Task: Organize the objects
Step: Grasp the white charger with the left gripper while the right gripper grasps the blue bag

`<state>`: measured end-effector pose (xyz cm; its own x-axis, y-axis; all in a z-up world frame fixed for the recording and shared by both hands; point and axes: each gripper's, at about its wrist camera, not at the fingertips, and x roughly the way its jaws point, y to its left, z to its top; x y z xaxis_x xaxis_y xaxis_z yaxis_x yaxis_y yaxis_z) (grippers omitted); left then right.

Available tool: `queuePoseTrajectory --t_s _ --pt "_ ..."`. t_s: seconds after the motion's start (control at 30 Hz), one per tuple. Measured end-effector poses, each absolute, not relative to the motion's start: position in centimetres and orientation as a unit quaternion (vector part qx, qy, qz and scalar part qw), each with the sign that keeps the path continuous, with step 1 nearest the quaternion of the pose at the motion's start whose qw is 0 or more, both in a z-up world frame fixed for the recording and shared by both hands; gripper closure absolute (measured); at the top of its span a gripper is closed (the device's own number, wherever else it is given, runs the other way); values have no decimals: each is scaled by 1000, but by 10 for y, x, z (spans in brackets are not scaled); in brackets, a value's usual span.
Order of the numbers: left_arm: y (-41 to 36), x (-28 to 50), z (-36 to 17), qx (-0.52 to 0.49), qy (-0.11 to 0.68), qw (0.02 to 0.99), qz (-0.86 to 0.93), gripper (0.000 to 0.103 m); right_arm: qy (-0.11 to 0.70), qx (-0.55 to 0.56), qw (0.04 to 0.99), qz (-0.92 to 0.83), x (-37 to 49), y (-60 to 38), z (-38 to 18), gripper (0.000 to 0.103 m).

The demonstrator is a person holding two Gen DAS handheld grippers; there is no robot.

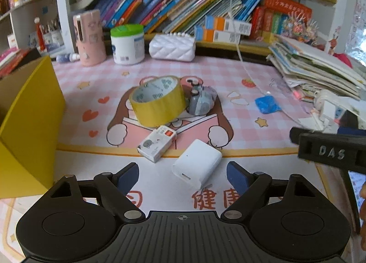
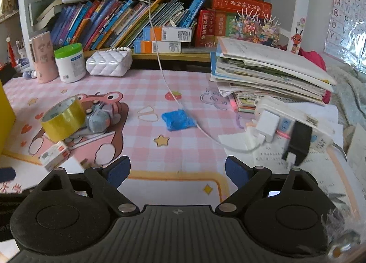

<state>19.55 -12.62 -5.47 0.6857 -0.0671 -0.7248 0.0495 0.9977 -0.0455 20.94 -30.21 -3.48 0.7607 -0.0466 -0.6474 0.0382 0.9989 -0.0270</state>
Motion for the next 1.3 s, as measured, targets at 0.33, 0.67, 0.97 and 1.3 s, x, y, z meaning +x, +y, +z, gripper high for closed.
queuePoseTrajectory --t_s 0.33,0.67,0.97,1.3 --pt "-143 226 -80 -8 426 904 -29 26 353 -1 935 -14 237 -310 -45 13" --pt "-154 241 -94 19 426 904 -28 41 354 -6 935 2 253 -312 -56 13" --pt "-135 223 -77 -8 420 907 -23 41 350 -28 936 16 286 -307 -75 26" --pt "-115 192 -56 -7 406 914 -23 41 368 10 930 -12 340 -317 -103 31"
